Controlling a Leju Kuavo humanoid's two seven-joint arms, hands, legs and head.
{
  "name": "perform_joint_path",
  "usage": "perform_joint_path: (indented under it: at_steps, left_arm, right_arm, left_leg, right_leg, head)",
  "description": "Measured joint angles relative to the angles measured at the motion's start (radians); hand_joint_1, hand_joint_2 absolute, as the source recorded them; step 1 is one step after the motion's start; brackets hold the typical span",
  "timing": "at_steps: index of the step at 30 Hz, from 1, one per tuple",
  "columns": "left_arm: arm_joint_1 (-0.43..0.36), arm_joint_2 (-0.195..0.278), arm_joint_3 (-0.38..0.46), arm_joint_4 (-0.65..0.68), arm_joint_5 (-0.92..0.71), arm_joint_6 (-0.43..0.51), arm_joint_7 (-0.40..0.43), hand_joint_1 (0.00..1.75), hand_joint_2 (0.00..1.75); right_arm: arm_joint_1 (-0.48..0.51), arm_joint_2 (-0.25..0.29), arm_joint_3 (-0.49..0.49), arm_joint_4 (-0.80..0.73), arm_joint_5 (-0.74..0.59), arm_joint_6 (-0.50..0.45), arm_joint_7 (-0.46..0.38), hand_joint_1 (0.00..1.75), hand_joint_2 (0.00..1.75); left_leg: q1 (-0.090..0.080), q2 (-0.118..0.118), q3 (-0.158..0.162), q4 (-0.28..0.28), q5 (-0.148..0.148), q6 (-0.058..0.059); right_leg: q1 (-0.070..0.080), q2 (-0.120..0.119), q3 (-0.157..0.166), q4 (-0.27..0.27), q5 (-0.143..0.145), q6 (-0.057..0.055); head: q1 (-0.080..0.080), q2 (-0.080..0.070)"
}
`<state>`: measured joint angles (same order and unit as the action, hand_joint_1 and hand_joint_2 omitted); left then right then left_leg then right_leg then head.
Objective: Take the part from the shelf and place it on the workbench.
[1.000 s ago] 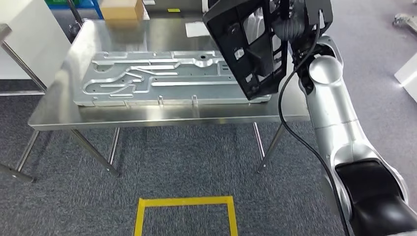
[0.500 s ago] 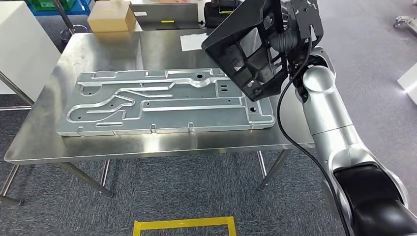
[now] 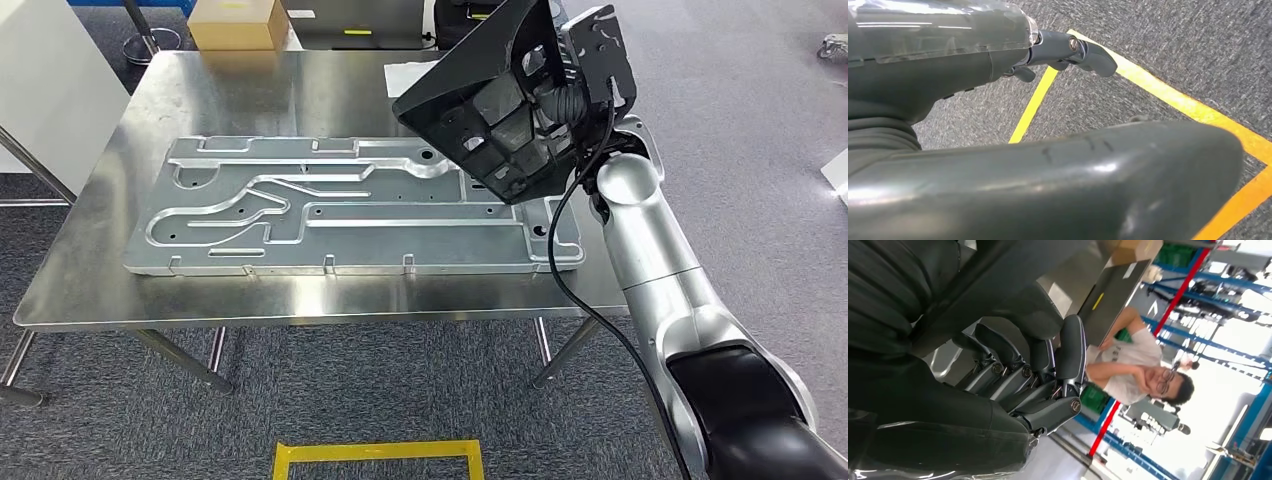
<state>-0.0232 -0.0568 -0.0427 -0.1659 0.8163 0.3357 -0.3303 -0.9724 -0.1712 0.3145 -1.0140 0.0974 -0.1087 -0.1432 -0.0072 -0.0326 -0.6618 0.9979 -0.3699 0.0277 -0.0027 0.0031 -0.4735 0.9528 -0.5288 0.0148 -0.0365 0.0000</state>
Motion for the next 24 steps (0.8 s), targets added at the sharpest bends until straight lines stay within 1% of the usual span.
perform_joint_path:
  at_steps: [1,3,5,8,14,18,24]
  left_arm:
    - [0.0,0.001,-0.001,0.0,-0.003,-0.004,0.002,0.0,0.0]
    - [-0.001,0.002,-0.002,0.0,-0.011,-0.012,0.008,0.0,0.0]
    - [-0.003,0.005,-0.006,0.0,-0.022,-0.022,0.013,0.0,0.0]
    - [-0.004,0.011,-0.015,0.0,-0.037,-0.038,0.015,0.0,0.0]
    - [-0.012,0.022,-0.035,0.0,-0.059,-0.054,0.029,0.0,0.0]
    - [-0.016,0.029,-0.05,0.0,-0.074,-0.062,0.042,0.0,0.0]
    - [-0.019,0.035,-0.065,0.0,-0.085,-0.075,0.046,0.0,0.0]
  right_arm:
    - [-0.002,0.004,0.001,0.006,0.02,-0.013,0.0,1.75,1.75]
    - [-0.011,0.011,0.006,0.02,0.066,-0.047,0.002,1.75,1.75]
    - [-0.033,0.022,0.016,0.038,0.136,-0.107,0.01,1.75,1.75]
    - [-0.08,0.046,0.027,0.072,0.26,-0.205,0.041,1.75,1.75]
    - [-0.162,0.096,0.033,0.16,0.491,-0.335,0.11,1.75,1.75]
    - [-0.173,0.115,0.022,0.191,0.606,-0.367,0.124,1.75,1.75]
    - [-0.15,0.14,-0.021,0.231,0.696,-0.36,0.119,1.75,1.75]
  left_leg:
    - [0.0,0.0,0.002,0.0,0.0,0.001]
    - [0.0,0.001,0.006,0.0,0.0,0.001]
    - [0.0,0.001,0.008,0.0,0.001,0.002]
    - [0.0,0.001,0.009,0.0,0.003,0.002]
    - [0.0,0.002,0.01,0.0,0.003,0.001]
    - [0.0,0.002,0.011,0.0,0.003,0.001]
    - [0.0,0.002,0.012,0.0,0.003,0.001]
  right_leg:
    - [0.0,0.0,0.004,-0.003,-0.002,0.002]
    - [0.0,0.0,0.006,-0.003,-0.001,0.003]
    - [0.0,0.0,0.007,-0.001,0.0,0.004]
    - [0.0,0.0,0.007,0.001,0.001,0.004]
    - [0.0,0.0,0.009,0.002,0.002,0.004]
    - [0.0,0.0,0.009,0.003,0.001,0.004]
    - [0.0,0.0,0.009,0.003,0.001,0.003]
  head:
    - [0.0,0.0]
    - [0.0,0.0]
    - [0.0,0.0]
    - [0.0,0.0]
    - [0.0,0.0]
    - [0.0,0.0]
    - [0.0,0.0]
